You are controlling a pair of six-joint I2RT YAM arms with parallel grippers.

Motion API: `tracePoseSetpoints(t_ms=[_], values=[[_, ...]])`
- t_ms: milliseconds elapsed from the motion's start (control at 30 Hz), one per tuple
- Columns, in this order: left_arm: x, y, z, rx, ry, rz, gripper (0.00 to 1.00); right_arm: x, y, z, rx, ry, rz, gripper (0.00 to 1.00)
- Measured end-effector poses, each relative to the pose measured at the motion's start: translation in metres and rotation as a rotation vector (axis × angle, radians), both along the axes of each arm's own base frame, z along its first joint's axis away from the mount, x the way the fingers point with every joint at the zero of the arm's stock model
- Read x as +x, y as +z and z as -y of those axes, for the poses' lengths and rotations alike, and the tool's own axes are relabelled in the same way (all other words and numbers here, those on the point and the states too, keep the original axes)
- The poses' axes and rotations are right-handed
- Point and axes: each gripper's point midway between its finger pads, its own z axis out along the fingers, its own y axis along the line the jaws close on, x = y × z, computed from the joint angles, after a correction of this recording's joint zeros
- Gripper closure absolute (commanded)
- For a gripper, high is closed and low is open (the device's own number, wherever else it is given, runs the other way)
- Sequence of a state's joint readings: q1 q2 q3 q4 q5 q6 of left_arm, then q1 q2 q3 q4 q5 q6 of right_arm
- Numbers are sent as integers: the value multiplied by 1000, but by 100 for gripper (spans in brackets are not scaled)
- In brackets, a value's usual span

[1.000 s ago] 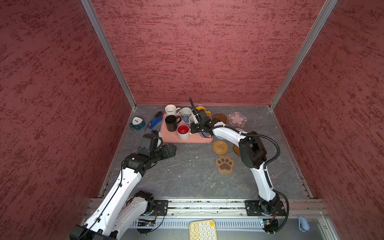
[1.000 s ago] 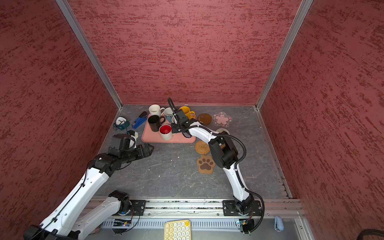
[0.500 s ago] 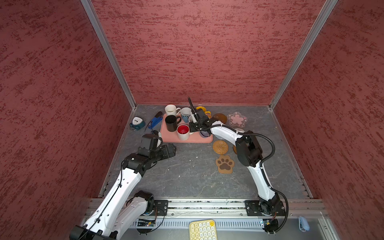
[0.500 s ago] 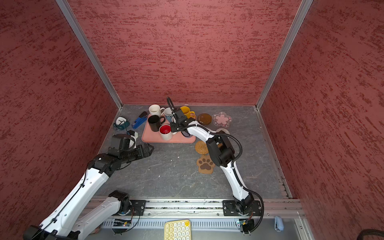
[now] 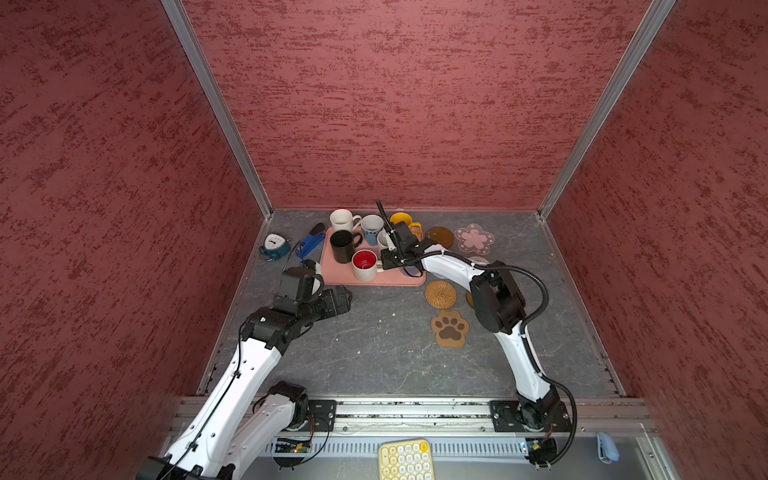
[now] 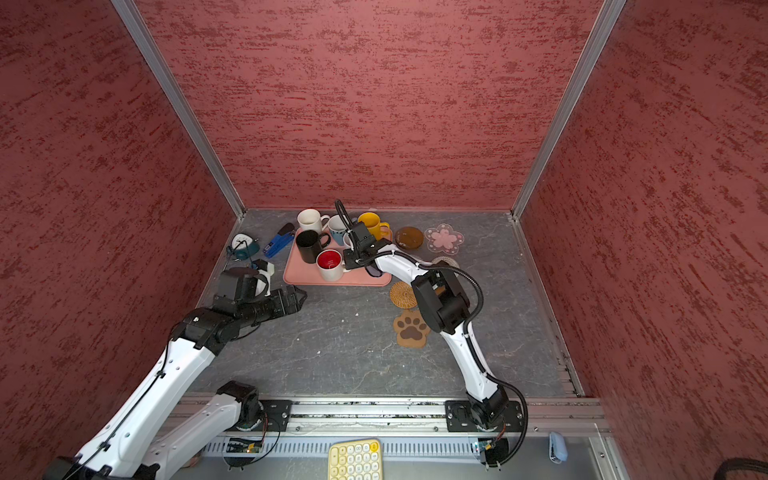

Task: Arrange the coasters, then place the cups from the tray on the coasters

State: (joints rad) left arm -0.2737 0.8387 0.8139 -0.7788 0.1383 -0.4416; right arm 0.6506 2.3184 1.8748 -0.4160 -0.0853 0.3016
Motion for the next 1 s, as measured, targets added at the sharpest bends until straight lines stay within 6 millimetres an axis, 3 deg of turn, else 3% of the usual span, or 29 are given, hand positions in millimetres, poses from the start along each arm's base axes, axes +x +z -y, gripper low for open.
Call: tracePoseSetpoints(t_ms=[333, 700, 1000], values=[[-5, 7, 1, -26, 4, 19, 0, -20, 3, 0, 3, 40, -14, 100], [-9, 9, 0, -42, 13, 26, 0, -38, 6, -23, 15, 106, -4, 100], [-10, 7, 0, -46, 18, 18, 0, -41, 5, -26, 9, 121, 0, 100]])
